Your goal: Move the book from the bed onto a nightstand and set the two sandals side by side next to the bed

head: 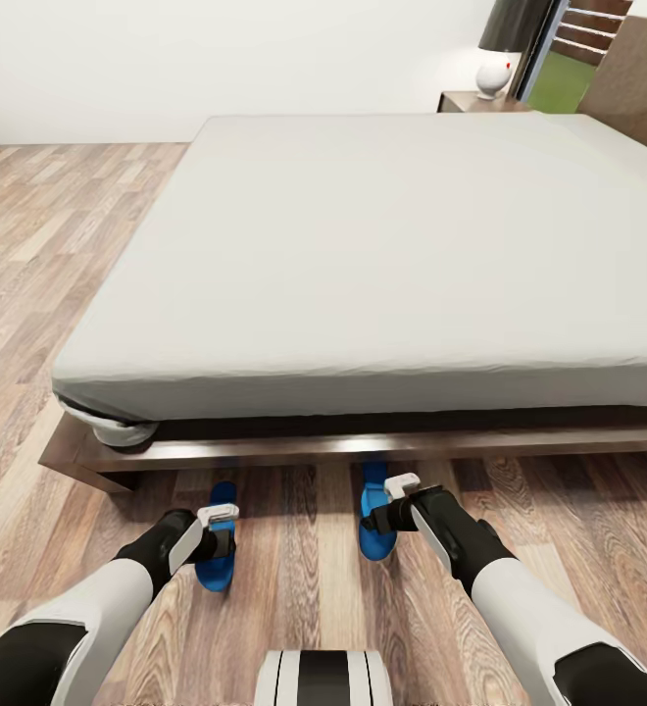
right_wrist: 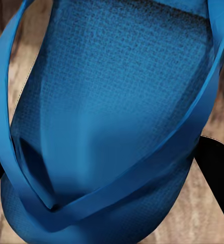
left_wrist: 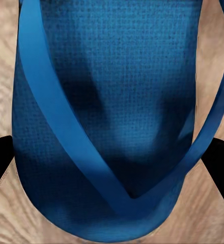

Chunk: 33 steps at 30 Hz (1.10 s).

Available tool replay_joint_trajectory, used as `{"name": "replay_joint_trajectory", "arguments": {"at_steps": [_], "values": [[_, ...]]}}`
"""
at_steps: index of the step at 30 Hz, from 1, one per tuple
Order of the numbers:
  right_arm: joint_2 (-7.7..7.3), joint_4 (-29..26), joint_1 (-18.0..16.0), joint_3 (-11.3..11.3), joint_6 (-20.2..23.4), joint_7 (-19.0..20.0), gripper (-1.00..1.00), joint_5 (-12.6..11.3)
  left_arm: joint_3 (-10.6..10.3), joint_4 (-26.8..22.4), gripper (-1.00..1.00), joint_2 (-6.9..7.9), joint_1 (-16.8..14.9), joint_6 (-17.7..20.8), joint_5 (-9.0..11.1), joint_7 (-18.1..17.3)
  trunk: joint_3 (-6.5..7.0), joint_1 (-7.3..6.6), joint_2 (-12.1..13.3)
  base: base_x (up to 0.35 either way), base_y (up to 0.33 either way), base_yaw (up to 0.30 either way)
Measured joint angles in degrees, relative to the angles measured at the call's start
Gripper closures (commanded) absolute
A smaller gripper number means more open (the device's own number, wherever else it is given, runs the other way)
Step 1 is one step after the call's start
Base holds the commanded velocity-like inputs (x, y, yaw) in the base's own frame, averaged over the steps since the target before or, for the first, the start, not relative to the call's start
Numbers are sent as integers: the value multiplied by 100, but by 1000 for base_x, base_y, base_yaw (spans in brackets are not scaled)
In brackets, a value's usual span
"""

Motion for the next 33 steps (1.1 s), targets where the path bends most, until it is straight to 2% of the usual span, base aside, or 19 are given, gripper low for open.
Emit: {"name": "replay_joint_trajectory", "arguments": {"at_steps": [10, 11, 15, 16, 22, 33], "values": [[0, -1, 5, 9, -15, 0, 100, 25, 7, 16, 100, -7, 25, -510, 1, 0, -222, 26, -13, 0, 0, 0], [0, -1, 7, 9, -36, 0, 100, 30, -44, 17, 100, -9, 29, -568, 2, 0, -244, 28, -15, 0, 0, 0], [89, -100, -16, 138, -81, -12, 100, 59, -44, -86, 100, 40, 149, -698, -4, -14, -244, 28, -15, 0, 0, 0], [57, -102, -17, 169, -76, -2, 100, 60, -46, -89, 100, 22, 153, -680, 5, -13, -244, 28, -15, 0, 0, 0], [242, -112, -17, 367, -74, -41, 100, 29, -61, -90, 100, -52, 158, -775, -7, -6, -376, 44, -23, 0, 0, 0], [255, -183, -18, 383, -120, -21, 100, 38, -62, -93, 100, -55, 158, -787, -4, -5, -598, 70, -37, 0, 0, 0]]}}
